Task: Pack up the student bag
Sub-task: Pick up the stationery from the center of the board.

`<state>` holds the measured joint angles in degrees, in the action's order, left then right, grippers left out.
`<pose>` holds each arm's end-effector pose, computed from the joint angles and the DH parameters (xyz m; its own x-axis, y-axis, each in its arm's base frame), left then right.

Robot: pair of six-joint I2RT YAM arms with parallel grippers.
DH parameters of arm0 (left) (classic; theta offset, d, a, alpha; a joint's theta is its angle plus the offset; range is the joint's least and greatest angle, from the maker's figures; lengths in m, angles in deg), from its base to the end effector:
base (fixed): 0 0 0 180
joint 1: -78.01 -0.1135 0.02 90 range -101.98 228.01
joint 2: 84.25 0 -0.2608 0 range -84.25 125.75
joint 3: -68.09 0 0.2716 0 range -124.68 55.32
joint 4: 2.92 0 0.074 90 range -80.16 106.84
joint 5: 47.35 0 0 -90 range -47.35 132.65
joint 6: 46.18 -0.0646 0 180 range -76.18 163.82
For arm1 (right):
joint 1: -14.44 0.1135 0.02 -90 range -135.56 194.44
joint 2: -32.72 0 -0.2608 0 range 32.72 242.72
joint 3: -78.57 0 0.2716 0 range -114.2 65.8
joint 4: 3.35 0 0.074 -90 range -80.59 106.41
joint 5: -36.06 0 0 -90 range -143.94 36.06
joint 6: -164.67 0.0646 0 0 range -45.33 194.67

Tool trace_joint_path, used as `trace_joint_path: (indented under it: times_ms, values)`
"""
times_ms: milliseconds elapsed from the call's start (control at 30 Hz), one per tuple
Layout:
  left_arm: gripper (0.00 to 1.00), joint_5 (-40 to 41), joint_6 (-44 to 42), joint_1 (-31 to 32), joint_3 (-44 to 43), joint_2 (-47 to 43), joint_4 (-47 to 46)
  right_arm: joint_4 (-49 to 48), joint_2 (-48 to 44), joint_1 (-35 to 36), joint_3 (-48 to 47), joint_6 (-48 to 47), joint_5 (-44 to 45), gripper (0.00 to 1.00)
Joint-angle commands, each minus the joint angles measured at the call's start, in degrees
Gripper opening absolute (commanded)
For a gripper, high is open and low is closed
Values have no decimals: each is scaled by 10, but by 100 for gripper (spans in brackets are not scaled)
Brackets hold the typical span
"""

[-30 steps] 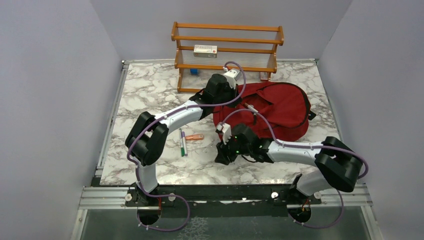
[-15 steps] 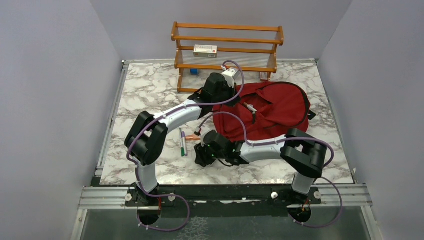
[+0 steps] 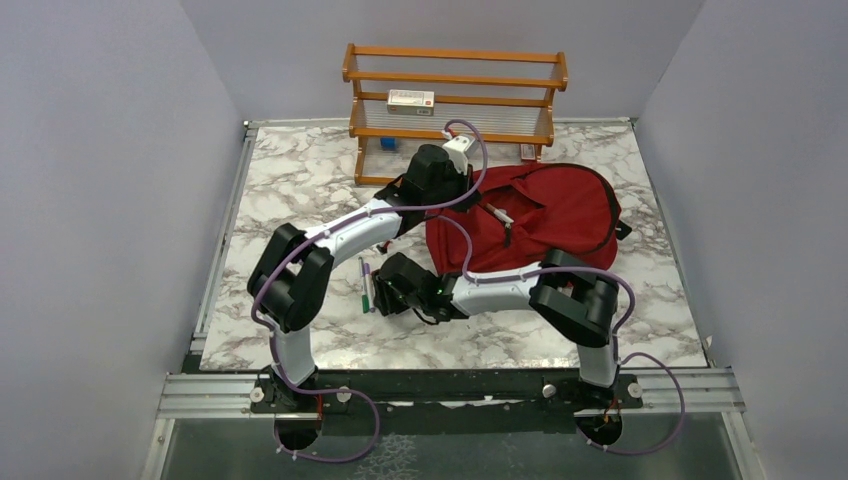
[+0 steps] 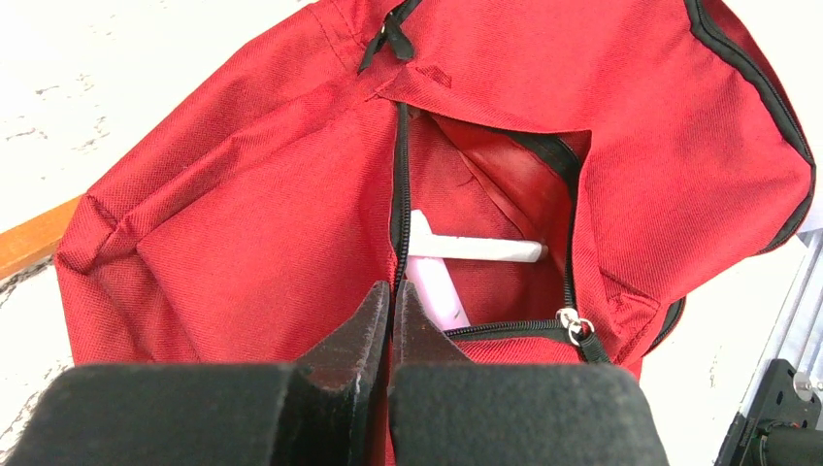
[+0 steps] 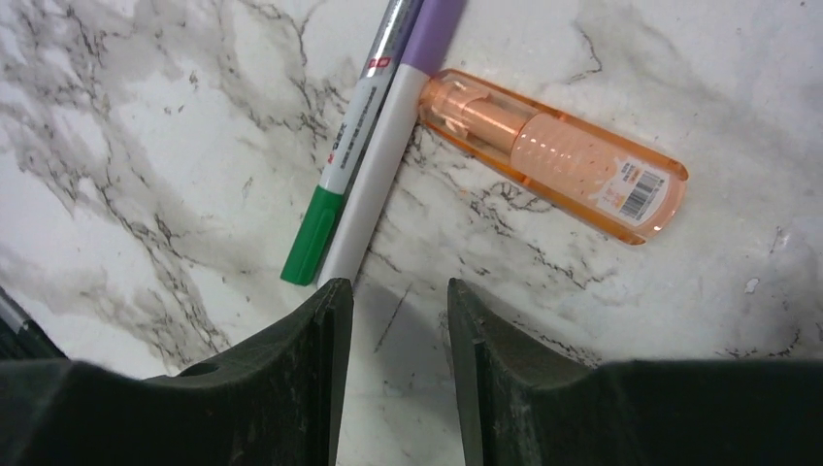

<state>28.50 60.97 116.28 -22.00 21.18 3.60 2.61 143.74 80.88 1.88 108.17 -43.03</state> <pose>0.3656 -0.3085 0.2422 -0.5089 0.0373 -0.8600 0.6579 0.6612 -0.3606 0.1881 0.4009 0.1149 -0.6805 -0.2046 -0.7036 -0.5598 0.7648 0.3189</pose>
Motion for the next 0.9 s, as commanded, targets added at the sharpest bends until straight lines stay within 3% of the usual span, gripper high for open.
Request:
trace_joint_path:
  times_ms: [0,400,867]
  values:
    - [0,0,-5,-10,-4,-29,-4,30,23,5,-27,16,48,45]
    - [0,2,-9,-9,-2,-33,-4,34,47,5,-57,13,63,43]
    - [0,-1,-12,-9,-1,-43,-6,-24,29,5,-26,6,52,43]
